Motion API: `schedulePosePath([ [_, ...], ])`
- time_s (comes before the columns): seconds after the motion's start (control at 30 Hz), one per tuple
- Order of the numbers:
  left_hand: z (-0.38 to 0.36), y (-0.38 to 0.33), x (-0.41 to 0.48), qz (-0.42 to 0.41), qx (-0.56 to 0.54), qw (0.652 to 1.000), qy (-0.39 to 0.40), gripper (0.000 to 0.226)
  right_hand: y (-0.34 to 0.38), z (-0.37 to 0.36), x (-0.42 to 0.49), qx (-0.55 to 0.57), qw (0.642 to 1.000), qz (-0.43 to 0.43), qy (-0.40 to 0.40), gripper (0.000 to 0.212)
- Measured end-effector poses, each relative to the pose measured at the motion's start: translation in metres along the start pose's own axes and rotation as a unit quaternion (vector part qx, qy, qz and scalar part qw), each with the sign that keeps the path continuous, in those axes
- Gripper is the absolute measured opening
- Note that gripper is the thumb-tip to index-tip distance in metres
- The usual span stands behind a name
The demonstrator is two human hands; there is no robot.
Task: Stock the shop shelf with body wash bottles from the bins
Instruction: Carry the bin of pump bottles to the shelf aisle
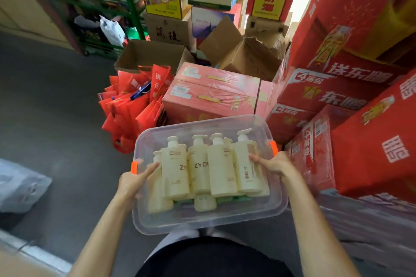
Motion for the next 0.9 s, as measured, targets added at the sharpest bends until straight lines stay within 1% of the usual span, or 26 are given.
schedulePosePath([
  [0.2, 0.008, 0.08, -0.04, 0.074, -0.108, 0.991, -0.026, 0.052, -0.008, -0.021, -0.012, -0.083, 0.996, 0.012, 0.007, 0.099],
  [0.37, 0.015, 0.138, -0.063, 0.121, -0.149, 0.981, -0.023, 0.049, -0.022, -0.054, -0.027, -0.159, 0.987, 0.007, 0.033, 0.1],
  [0.47, 0.025, 0.163, -0.062, 0.131, -0.166, 0.977, -0.014, 0.049, -0.026, -0.074, -0.04, -0.185, 0.982, 0.0, 0.04, 0.095],
  [0.5, 0.03, 0.168, -0.06, 0.132, -0.169, 0.977, -0.008, 0.048, -0.026, -0.081, -0.045, -0.188, 0.981, -0.003, 0.043, 0.096],
  [0.6, 0.05, 0.185, -0.047, 0.134, -0.178, 0.975, -0.003, 0.043, -0.03, -0.103, -0.064, -0.189, 0.981, -0.028, 0.036, 0.12],
  [0.63, 0.057, 0.189, -0.042, 0.135, -0.183, 0.974, 0.004, 0.041, -0.03, -0.112, -0.071, -0.193, 0.98, -0.03, 0.033, 0.119],
  [0.67, 0.066, 0.195, -0.036, 0.134, -0.187, 0.973, 0.01, 0.039, -0.031, -0.121, -0.078, -0.199, 0.979, -0.036, 0.028, 0.111],
  [0.77, 0.097, 0.211, -0.016, 0.123, -0.181, 0.975, 0.039, 0.038, -0.035, -0.155, -0.098, -0.217, 0.975, -0.047, 0.028, 0.078],
  [0.83, 0.121, 0.227, -0.001, 0.122, -0.173, 0.976, 0.047, 0.047, -0.037, -0.18, -0.111, -0.208, 0.976, -0.055, 0.036, 0.064],
  [0.9, 0.146, 0.245, 0.011, 0.13, -0.166, 0.976, 0.048, 0.057, -0.039, -0.209, -0.12, -0.209, 0.974, -0.064, 0.051, 0.06],
])
Point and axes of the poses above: each hand's wrist, its own x-axis towards the middle knuckle, its own z-axis out of the back of the hand, y = z × x, the point moved 10 cm from there along x, towards the middle knuckle, and after that the axes turned 13 degrees about x, right-handed, at the moved point
